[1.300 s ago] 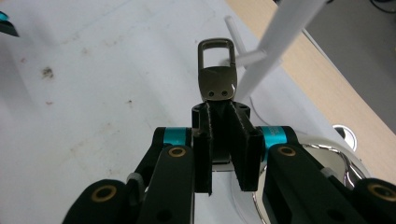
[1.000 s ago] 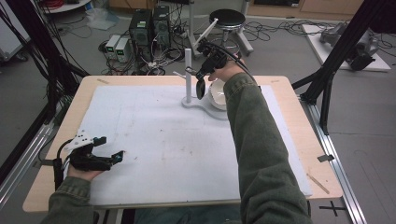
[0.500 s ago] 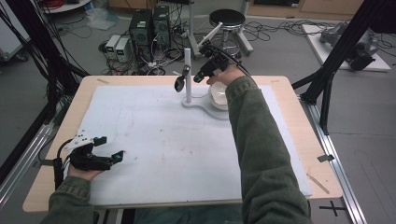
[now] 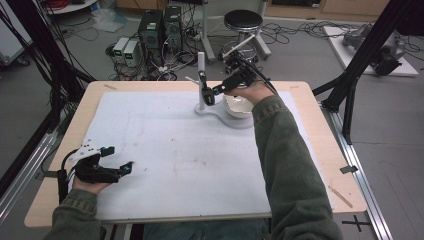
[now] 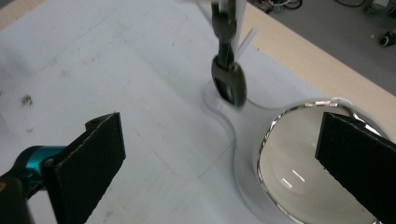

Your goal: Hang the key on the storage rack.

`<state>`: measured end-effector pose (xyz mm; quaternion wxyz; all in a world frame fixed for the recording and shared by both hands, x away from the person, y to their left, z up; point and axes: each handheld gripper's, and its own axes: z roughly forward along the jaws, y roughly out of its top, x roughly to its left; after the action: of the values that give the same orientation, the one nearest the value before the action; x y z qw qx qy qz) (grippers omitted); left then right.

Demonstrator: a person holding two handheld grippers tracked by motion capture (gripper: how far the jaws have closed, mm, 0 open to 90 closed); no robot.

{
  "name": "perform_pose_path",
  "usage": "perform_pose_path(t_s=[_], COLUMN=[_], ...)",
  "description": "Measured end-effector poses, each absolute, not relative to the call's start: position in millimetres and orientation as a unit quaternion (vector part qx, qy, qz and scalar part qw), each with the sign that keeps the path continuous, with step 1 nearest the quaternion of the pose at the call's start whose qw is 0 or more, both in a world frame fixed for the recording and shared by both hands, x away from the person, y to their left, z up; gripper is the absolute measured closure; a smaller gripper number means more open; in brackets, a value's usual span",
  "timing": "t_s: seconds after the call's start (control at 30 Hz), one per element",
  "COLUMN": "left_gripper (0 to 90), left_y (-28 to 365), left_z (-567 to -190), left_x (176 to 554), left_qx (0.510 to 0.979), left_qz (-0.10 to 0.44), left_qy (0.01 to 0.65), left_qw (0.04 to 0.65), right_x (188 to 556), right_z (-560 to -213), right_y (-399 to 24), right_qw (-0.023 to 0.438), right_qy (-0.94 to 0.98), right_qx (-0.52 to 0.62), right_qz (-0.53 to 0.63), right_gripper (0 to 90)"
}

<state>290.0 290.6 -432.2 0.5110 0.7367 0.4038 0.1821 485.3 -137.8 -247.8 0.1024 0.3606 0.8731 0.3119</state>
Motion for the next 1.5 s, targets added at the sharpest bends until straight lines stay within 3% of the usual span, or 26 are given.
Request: perform_pose_path(t_s=[0.73, 1.5], left_gripper=[1.7, 1.8], left_y=[290.8, 290.0], left_z=[-432.0, -431.9], left_x=[289.7, 288.9], left_qx=[0.738, 0.74], left_qz=[0.184, 0.184], left_qy=[0.404, 0.405], left_qw=[0.508, 0.504], right_x=[431.7, 383.3], right_z=[-270.8, -331.3], right_y=[-189.1, -260.4], right_qw=[0.1, 0.111], right_qy=[0.867, 0.831], right_qx=[0.351, 0.384], right_qz=[0.338, 0.387], right_gripper=[0.6, 0.6])
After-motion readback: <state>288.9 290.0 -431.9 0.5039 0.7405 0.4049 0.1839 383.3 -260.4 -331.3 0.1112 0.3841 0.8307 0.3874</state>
